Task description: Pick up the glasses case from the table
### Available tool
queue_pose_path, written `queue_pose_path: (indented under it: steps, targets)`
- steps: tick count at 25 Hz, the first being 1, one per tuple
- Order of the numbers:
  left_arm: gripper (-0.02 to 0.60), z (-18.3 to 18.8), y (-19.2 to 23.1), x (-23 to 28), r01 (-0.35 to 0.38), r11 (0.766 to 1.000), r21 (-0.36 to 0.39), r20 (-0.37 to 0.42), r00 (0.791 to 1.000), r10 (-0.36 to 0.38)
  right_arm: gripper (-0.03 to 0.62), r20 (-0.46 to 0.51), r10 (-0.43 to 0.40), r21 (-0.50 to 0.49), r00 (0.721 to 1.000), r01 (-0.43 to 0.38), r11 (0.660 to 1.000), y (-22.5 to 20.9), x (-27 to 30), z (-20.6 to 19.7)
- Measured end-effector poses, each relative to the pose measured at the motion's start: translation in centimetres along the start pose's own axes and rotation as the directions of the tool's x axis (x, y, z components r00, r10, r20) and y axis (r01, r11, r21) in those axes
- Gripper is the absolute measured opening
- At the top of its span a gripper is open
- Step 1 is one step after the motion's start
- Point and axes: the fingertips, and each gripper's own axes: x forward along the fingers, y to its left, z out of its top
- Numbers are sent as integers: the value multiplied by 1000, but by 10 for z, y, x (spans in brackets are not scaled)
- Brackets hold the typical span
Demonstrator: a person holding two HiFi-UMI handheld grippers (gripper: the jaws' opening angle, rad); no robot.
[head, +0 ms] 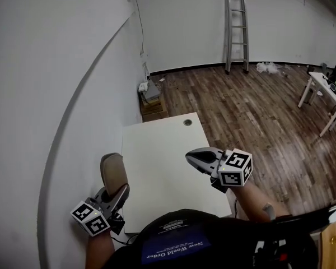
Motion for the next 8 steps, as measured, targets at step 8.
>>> queue_pose_path:
  steps: [8]
  targets:
    - [51, -1, -5, 2, 2, 1000, 7, -11, 1000, -2, 2, -3, 12, -14, 1000, -12, 1000, 1, -2, 2]
